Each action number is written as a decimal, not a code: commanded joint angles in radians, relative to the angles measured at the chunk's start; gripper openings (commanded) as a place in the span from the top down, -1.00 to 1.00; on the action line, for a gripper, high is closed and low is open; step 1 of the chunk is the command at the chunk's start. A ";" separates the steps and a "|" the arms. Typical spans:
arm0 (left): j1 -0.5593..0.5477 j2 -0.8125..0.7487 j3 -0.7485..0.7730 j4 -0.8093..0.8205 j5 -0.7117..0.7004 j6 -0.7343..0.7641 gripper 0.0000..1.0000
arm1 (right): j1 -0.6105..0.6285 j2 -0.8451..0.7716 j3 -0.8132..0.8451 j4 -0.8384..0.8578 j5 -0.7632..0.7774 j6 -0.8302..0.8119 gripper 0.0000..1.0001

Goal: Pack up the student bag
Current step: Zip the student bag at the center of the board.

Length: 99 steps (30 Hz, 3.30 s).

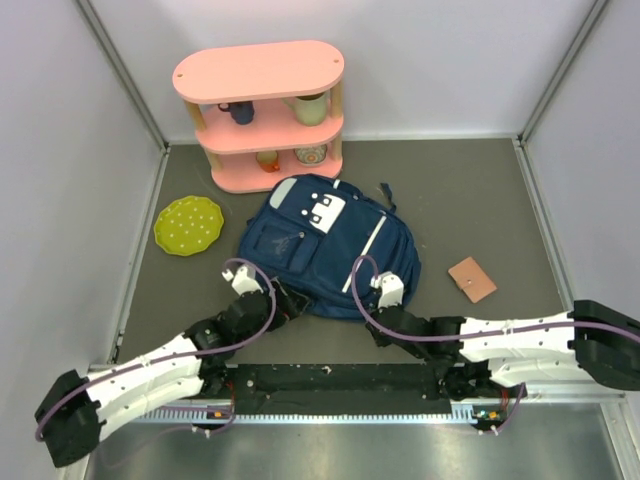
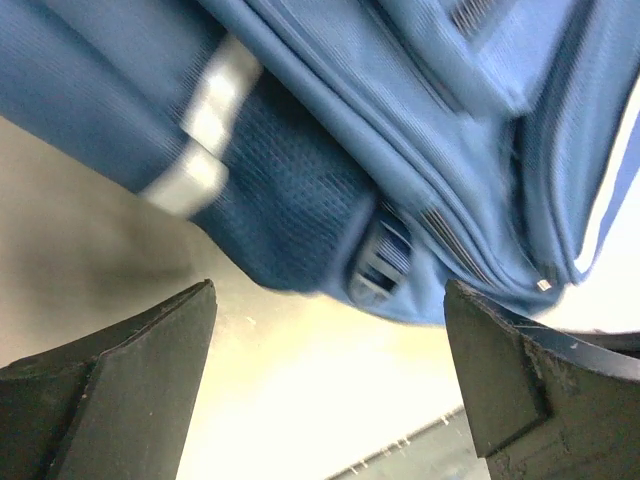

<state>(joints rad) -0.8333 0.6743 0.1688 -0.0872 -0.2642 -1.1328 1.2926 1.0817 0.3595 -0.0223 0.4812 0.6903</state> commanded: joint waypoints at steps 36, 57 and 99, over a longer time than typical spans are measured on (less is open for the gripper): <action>-0.374 0.579 0.046 0.626 -0.350 -0.270 1.00 | -0.009 -0.132 -0.047 0.025 -0.035 -0.005 1.00; 0.149 0.273 -0.120 0.616 0.500 0.291 1.00 | 0.200 -0.072 0.007 0.059 -0.050 0.006 1.00; 0.620 -0.395 -0.106 -0.123 0.634 0.182 -0.97 | 0.123 0.023 0.007 0.093 -0.012 0.028 1.00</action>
<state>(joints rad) -0.2111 0.4271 0.1101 -0.1257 0.3832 -0.8406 1.4395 1.0763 0.3260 0.0612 0.4622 0.7025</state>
